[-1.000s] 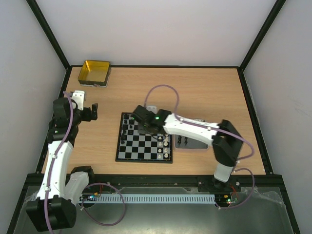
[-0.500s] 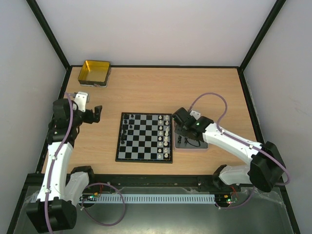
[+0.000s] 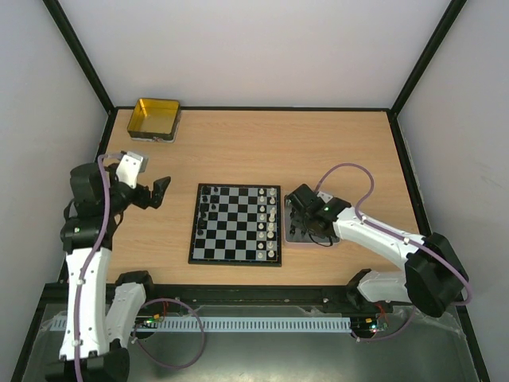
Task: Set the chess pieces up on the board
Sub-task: Pick up the chess piece from the storage box.
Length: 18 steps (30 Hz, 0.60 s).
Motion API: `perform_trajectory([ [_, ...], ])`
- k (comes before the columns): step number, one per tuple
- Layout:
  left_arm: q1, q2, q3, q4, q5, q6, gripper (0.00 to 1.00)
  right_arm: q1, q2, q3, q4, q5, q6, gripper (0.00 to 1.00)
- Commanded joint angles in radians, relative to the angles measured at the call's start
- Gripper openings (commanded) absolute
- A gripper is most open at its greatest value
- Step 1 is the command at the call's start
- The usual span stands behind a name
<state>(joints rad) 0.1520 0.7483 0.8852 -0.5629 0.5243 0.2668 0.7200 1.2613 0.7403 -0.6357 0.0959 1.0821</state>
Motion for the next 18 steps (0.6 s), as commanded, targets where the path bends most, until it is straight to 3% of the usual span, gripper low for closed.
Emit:
perform_trajectory([
  [1, 0.007, -0.068, 0.081, -0.096, 0.054, 0.043, 0.99, -0.002, 0.013, -0.016, 0.031, 0.001, 0.007, 0.21],
  [8, 0.008, -0.137, 0.017, -0.101, 0.029, 0.149, 0.99, -0.011, 0.047, -0.012, 0.054, 0.003, -0.004, 0.21],
  [18, 0.008, -0.184, -0.161, 0.009, 0.109, 0.169, 0.99, -0.051, 0.063, -0.038, 0.08, -0.013, -0.027, 0.21],
])
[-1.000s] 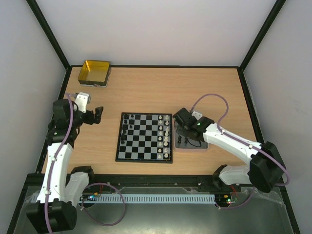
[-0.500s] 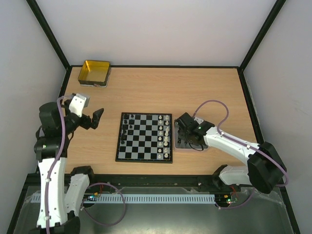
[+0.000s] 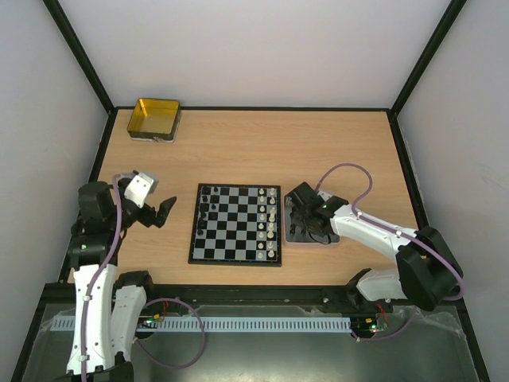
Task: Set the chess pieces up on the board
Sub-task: Pick up the chess piece from the storage box.
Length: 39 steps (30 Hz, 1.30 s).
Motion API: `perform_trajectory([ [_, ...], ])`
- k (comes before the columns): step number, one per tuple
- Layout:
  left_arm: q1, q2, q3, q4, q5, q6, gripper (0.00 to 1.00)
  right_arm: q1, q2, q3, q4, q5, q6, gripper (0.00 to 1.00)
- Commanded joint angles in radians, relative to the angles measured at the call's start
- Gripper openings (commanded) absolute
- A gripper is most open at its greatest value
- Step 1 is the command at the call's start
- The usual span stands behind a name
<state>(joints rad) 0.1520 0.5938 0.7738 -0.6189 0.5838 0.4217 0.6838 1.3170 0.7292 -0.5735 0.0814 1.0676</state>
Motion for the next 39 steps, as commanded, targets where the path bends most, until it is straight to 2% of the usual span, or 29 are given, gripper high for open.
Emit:
perform_trajectory([
  [1, 0.008, -0.033, -0.06, 0.077, 0.051, 0.007, 0.99, -0.016, 0.009, -0.033, 0.021, -0.002, -0.015, 0.21],
  [13, 0.004, -0.03, -0.116, 0.121, 0.039, -0.011, 0.99, -0.016, 0.033, -0.054, 0.064, -0.036, -0.032, 0.2],
  [25, 0.002, -0.033, -0.13, 0.12, 0.051, 0.003, 0.99, -0.022, 0.074, -0.037, 0.075, -0.006, -0.038, 0.18],
  [32, 0.001, -0.035, -0.132, 0.119, 0.056, 0.006, 0.99, -0.029, 0.089, -0.036, 0.096, -0.014, -0.046, 0.09],
  [39, 0.0, -0.038, -0.133, 0.117, 0.063, 0.011, 0.99, -0.029, 0.054, 0.003, 0.023, 0.042, -0.056, 0.06],
])
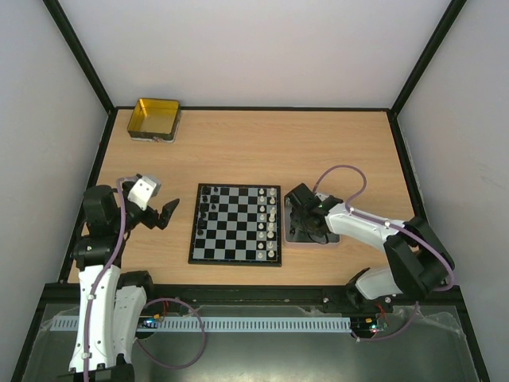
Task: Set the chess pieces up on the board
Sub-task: Pick up the chess piece from the storage box, then place the chess piece on the chessboard.
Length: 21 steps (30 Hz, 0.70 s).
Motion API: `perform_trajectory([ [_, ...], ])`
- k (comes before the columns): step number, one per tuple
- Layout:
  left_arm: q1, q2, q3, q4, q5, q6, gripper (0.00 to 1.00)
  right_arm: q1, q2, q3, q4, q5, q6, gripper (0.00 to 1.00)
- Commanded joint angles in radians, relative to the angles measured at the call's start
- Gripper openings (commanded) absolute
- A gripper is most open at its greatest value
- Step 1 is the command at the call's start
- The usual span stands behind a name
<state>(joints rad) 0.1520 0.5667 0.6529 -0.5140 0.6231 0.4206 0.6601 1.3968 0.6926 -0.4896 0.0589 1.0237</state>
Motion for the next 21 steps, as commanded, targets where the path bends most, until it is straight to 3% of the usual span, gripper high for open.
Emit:
perform_trajectory([
  [1, 0.0, -0.012, -0.013, 0.013, 0.026, 0.012, 0.99, -0.005, -0.035, 0.046, -0.083, 0.076, -0.015, 0.06],
  [10, -0.003, -0.012, -0.014, 0.017, 0.024, 0.008, 0.99, 0.013, -0.131, 0.152, -0.242, 0.135, -0.04, 0.05],
  [14, -0.003, -0.009, -0.014, 0.023, 0.018, 0.002, 0.99, 0.148, -0.082, 0.275, -0.315, 0.208, -0.007, 0.05],
  [21, -0.005, -0.005, -0.018, 0.033, 0.001, -0.011, 0.99, 0.371, 0.155, 0.556, -0.35, 0.223, 0.008, 0.05],
])
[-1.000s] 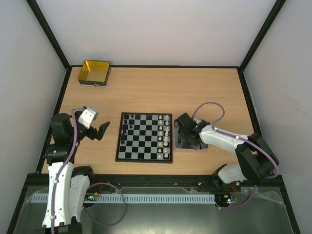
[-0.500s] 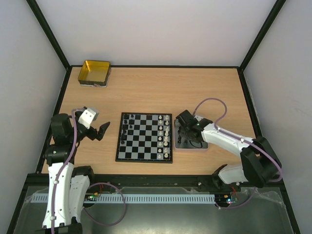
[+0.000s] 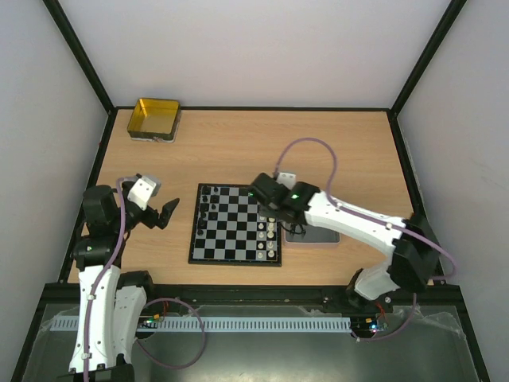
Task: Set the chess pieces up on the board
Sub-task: Place the chess piece on the chessboard.
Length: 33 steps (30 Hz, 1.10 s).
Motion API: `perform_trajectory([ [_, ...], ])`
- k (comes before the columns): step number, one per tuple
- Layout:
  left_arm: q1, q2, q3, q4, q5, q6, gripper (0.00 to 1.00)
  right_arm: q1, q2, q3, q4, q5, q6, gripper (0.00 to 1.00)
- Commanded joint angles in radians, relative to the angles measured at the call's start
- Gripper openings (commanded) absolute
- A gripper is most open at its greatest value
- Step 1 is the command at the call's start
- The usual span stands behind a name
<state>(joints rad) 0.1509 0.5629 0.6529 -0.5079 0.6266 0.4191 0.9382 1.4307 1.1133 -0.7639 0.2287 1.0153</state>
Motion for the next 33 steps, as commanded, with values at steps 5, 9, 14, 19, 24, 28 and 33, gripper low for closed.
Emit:
perform_trajectory([
  [5, -0.005, 0.004, -0.025, 0.048, -0.033, -0.03, 0.99, 0.179, 0.3, 0.29, -0.048, -0.001, -0.012, 0.05],
  [9, -0.007, 0.021, -0.033, 0.083, -0.104, -0.072, 0.99, 0.214, 0.41, 0.39, -0.029, -0.047, -0.032, 0.06],
  [14, -0.006, 0.047, -0.035, 0.109, -0.164, -0.109, 0.99, 0.233, 0.53, 0.465, -0.009, -0.115, -0.054, 0.06],
  [19, -0.005, 0.058, -0.041, 0.125, -0.209, -0.127, 0.99, 0.238, 0.597, 0.526, 0.015, -0.169, -0.068, 0.06],
  [24, -0.005, 0.065, -0.05, 0.133, -0.209, -0.12, 0.99, 0.238, 0.646, 0.562, 0.026, -0.189, -0.073, 0.06],
  [28, -0.005, 0.064, -0.051, 0.133, -0.211, -0.118, 0.99, 0.238, 0.677, 0.59, 0.026, -0.2, -0.075, 0.06],
  [33, -0.001, 0.065, -0.055, 0.131, -0.198, -0.111, 0.99, 0.239, 0.711, 0.617, 0.022, -0.205, -0.081, 0.06],
])
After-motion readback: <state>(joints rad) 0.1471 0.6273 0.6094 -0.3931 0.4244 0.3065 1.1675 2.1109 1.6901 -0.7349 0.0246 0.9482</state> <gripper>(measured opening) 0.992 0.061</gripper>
